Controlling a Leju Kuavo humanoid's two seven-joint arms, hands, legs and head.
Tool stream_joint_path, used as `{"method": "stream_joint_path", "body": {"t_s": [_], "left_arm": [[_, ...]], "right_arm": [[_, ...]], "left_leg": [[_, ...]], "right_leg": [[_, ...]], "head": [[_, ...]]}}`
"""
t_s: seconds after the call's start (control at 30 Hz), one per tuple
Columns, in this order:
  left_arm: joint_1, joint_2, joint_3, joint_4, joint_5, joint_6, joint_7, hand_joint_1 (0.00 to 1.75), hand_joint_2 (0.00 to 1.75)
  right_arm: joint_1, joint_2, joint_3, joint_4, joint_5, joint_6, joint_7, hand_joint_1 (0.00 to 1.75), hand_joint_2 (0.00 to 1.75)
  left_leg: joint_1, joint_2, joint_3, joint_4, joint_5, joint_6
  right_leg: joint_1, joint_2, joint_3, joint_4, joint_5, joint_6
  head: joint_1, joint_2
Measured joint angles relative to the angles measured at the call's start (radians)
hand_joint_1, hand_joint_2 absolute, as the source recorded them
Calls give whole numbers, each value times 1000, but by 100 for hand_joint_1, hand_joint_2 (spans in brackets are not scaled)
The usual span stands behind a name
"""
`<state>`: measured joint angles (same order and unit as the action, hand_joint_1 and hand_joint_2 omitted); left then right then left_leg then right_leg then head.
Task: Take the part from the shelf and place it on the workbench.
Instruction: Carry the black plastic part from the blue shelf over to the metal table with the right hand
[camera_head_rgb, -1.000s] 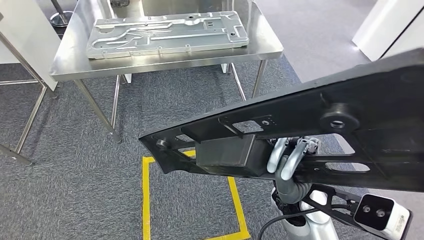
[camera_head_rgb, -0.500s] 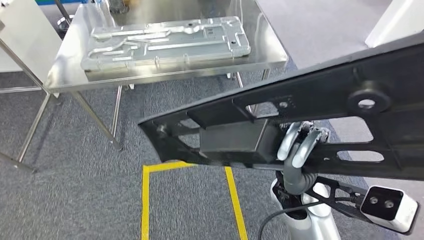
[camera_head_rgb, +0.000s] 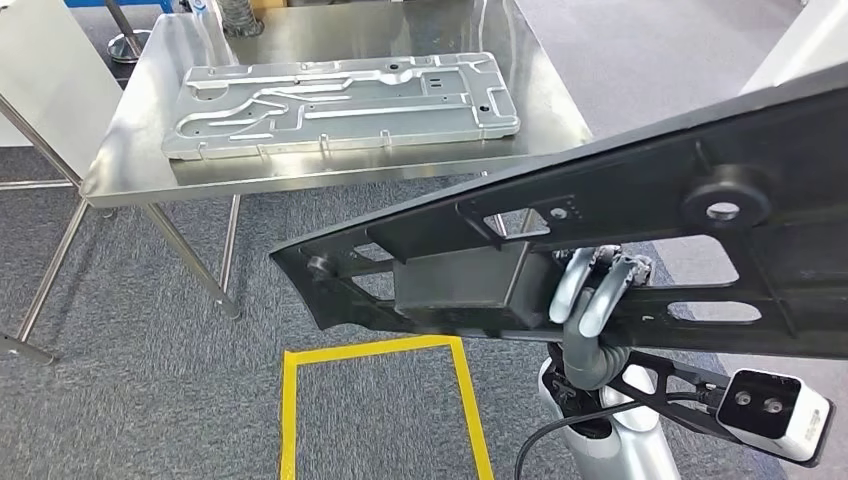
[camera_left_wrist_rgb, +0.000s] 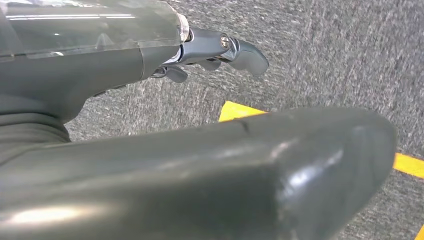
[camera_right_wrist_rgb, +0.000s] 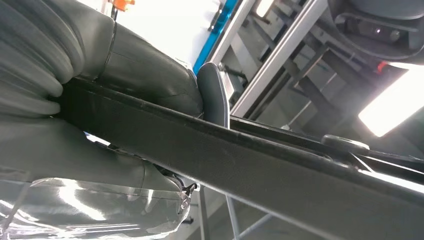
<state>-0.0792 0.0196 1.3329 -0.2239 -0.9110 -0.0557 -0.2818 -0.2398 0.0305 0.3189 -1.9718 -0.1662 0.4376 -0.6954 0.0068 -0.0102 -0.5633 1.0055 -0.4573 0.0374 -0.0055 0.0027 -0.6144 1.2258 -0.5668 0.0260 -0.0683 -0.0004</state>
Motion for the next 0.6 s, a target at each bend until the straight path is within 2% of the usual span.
{"method": "stream_joint_path", "body": {"t_s": [0.03, 0.1, 0.13, 0.23, 0.27, 0.37, 0.4, 0.43, 0.47, 0.53, 0.6], "left_arm": [[0, 0, 0, 0, 0, 0, 0, 0, 0], [2, -1, 0, 0, 0, 0, 0, 0, 0], [2, -1, 0, 0, 0, 0, 0, 0, 0], [2, -1, 0, 0, 0, 0, 0, 0, 0], [2, -1, 0, 0, 1, 0, 0, 0, 0], [0, -2, 0, 0, 1, 0, -3, 0, 0], [-1, -2, 0, 0, 1, -1, -4, 0, 0], [-1, -1, 0, 0, 1, -1, -6, 0, 0], [-2, -2, 0, 0, 1, -2, -7, 0, 0], [-3, -1, 0, 0, 0, -3, -8, 0, 0], [-2, -1, 0, 0, 0, -3, -8, 0, 0]], "right_arm": [[1, 0, 0, 1, 0, 0, 0, 175, 175], [2, 0, 0, 2, 0, 0, 0, 175, 175], [2, 0, 0, 2, 0, 0, 0, 175, 175], [2, 0, 0, 2, 0, 0, 0, 175, 175], [2, 0, 0, 2, 0, 1, 0, 175, 175], [2, 0, 0, 4, 1, 4, 1, 175, 175], [2, 0, 1, 4, 1, 5, 1, 175, 175], [3, 0, 1, 4, 2, 5, 1, 175, 175], [4, 1, 1, 3, 2, 6, 1, 175, 175], [5, 3, 1, 2, 3, 8, 0, 175, 175], [6, 4, 2, 3, 5, 8, 0, 175, 175]], "left_leg": [[0, -1, 10, -1, -9, 1], [0, -3, 30, -1, -27, 0], [0, -4, 37, -1, -33, -1], [0, -5, 43, -1, -38, -2], [0, -6, 52, -1, -44, -3], [-3, -10, 103, -4, -87, -21], [-5, -11, 115, -3, -93, -30], [-4, -10, 116, 3, -91, -36], [-4, -7, 111, 29, -85, -41], [-2, -2, 55, 128, -92, -49], [-1, 0, -32, 244, -144, -55]], "right_leg": [[-1, 0, -44, 48, -27, 3], [-2, 0, -98, 79, -56, 4], [-2, 0, -107, 75, -57, 3], [-2, 0, -109, 60, -50, 2], [-2, 0, -102, 29, -28, 1], [5, 2, -58, -162, 135, -17], [7, 3, -45, -199, 166, -25], [5, 3, -32, -207, 161, -32], [2, 3, -18, -214, 156, -38], [0, 0, 12, -222, 139, -48], [0, -1, 35, -223, 118, -52]], "head": [[0, 0], [0, 0], [0, 0], [0, 0], [0, 0], [0, 0], [0, 0], [1, 0], [0, 0], [0, 0], [0, 0]]}}
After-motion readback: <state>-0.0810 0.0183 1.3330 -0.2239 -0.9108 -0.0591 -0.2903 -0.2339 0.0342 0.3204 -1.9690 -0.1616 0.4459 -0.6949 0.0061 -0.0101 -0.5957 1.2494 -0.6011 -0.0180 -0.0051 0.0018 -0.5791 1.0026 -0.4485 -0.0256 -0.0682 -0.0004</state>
